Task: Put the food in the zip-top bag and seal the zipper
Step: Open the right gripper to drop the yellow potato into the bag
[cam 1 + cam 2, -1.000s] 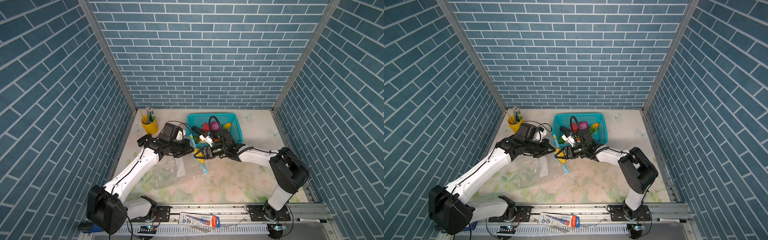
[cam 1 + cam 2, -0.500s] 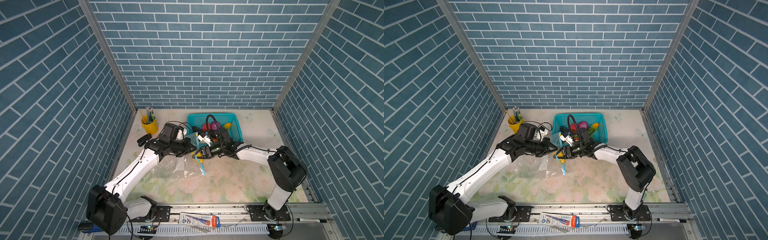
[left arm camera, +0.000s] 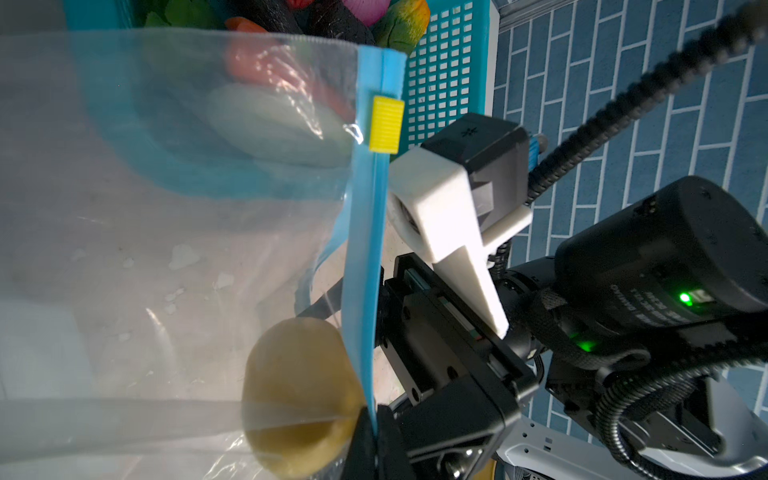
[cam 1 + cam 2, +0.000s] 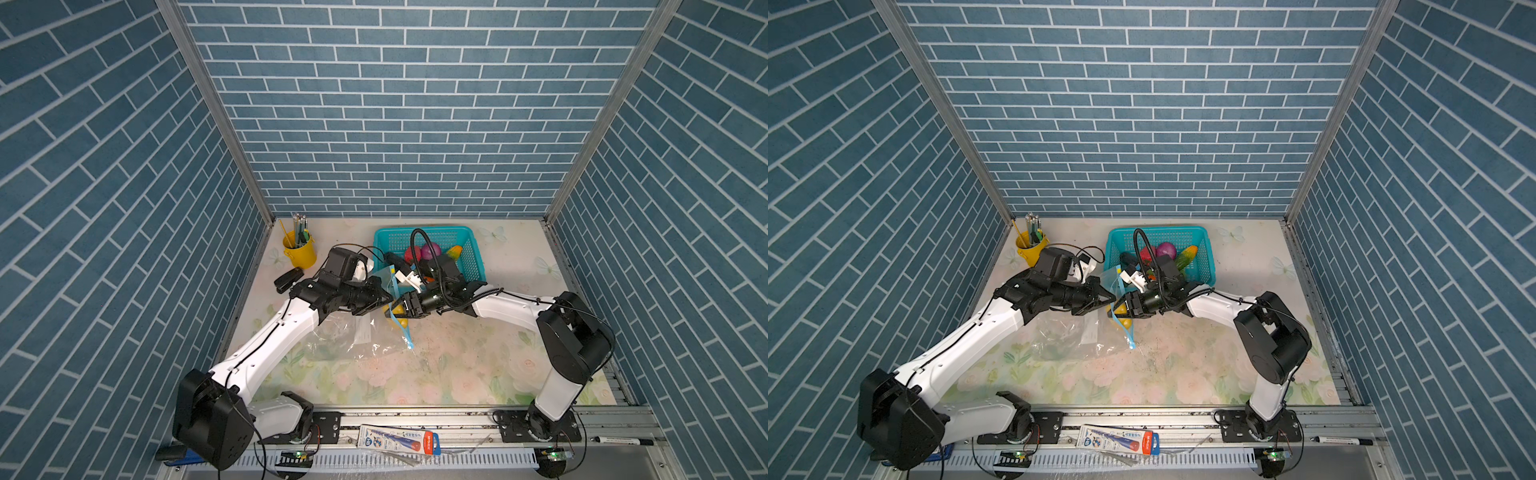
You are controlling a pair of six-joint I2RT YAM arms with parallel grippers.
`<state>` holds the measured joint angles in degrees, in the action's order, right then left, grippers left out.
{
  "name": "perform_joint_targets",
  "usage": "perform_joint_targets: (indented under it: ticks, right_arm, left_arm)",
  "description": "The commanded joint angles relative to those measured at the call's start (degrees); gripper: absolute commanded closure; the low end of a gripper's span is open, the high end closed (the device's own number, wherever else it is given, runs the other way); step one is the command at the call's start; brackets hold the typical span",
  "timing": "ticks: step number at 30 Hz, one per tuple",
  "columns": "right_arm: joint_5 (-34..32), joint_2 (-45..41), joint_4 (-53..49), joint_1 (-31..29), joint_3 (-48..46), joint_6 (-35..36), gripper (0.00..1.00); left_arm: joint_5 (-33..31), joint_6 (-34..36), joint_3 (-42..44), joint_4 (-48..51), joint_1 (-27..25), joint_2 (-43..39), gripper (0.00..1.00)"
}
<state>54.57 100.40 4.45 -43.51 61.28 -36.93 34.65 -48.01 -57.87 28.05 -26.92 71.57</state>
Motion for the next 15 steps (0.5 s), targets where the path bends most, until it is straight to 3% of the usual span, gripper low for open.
perform_joint_targets:
  ticks: [1, 15]
  right_arm:
    - [-0.9, 0.2, -2.8, -0.3, 3.3, 2.7, 0.32]
    - [-1.9, 0.3, -6.6, -0.3, 5.1, 4.3, 0.17]
  left_arm:
    - [0.3, -0.1, 1.0, -1.4, -0.1, -0.7, 1.00]
    - [0.6, -0.6, 1.5, -2.2, 0.2, -0.8, 1.00]
